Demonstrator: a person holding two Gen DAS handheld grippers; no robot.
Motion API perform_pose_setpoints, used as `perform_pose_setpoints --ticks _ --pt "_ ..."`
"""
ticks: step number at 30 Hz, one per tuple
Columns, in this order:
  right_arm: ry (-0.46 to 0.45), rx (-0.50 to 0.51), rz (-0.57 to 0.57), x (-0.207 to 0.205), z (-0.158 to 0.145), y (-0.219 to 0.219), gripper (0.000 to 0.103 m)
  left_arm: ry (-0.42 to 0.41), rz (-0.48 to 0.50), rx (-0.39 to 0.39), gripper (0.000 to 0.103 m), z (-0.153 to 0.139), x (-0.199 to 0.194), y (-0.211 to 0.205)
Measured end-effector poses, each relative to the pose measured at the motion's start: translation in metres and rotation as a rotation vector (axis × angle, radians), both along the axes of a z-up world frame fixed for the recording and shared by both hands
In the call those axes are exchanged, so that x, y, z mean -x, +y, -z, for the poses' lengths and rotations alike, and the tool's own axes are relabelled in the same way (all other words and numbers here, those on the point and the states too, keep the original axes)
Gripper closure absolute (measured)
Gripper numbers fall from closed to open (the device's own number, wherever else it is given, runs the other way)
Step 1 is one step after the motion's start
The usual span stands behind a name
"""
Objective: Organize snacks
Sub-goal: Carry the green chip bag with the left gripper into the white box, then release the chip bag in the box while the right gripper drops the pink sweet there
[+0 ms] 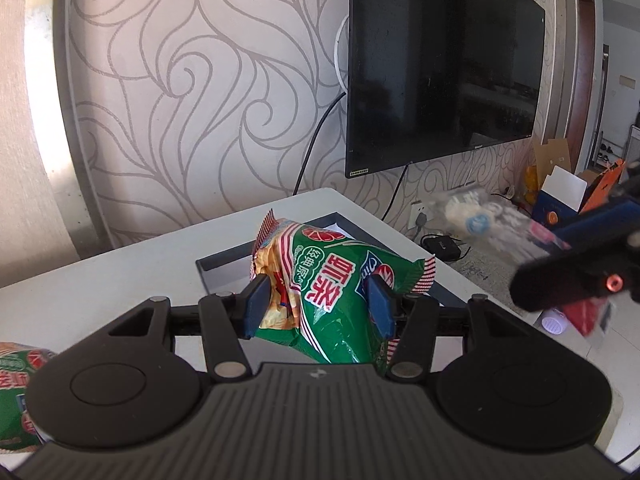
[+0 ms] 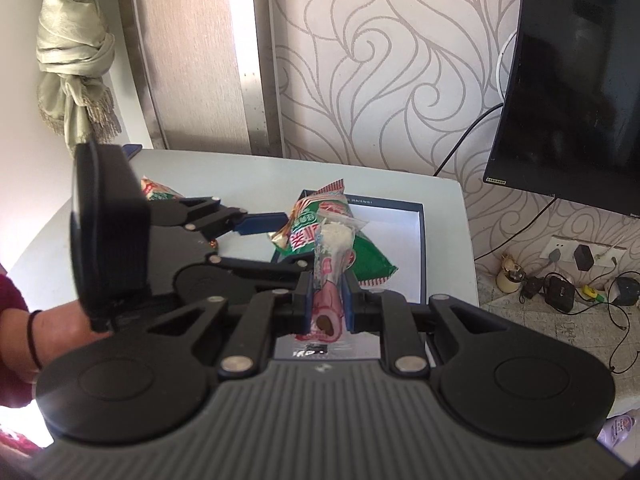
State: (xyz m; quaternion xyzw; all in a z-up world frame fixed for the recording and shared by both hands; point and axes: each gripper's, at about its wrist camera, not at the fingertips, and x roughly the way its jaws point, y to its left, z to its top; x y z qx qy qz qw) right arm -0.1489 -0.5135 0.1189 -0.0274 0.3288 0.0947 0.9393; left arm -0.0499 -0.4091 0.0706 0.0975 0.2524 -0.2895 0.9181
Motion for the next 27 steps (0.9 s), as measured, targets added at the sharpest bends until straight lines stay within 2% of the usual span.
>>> perform_pose_setpoints --ticks 7,10,12,17,23,27 --pt "0.036 0.005 -0.01 -0.012 0.011 -0.013 0.085 0.027 0.001 -0.036 0.041 0.019 -0.018 -0.023" --pt "0.049 0.003 -0.019 -0.017 0.016 -0.016 0.085 0.03 0.001 -0.048 0.034 0.024 -0.017 -0.026" --pt "0.051 0.002 -0.019 -0.019 0.018 -0.017 0.085 0.016 -0.004 -0.068 0.024 0.025 -0.015 -0.028" --pt "0.062 -0.01 -0.034 -0.026 0.024 -0.018 0.085 -0.007 0.012 -0.08 0.015 0.021 -0.003 -0.023" --pt "0.074 -0.014 -0.044 -0.031 0.031 -0.017 0.085 0.001 -0.001 -0.096 0.013 0.018 0.012 -0.008" --pt "0.097 -0.004 -0.038 -0.034 0.038 -0.016 0.085 0.014 0.016 -0.072 0.011 0.015 0.028 0.004"
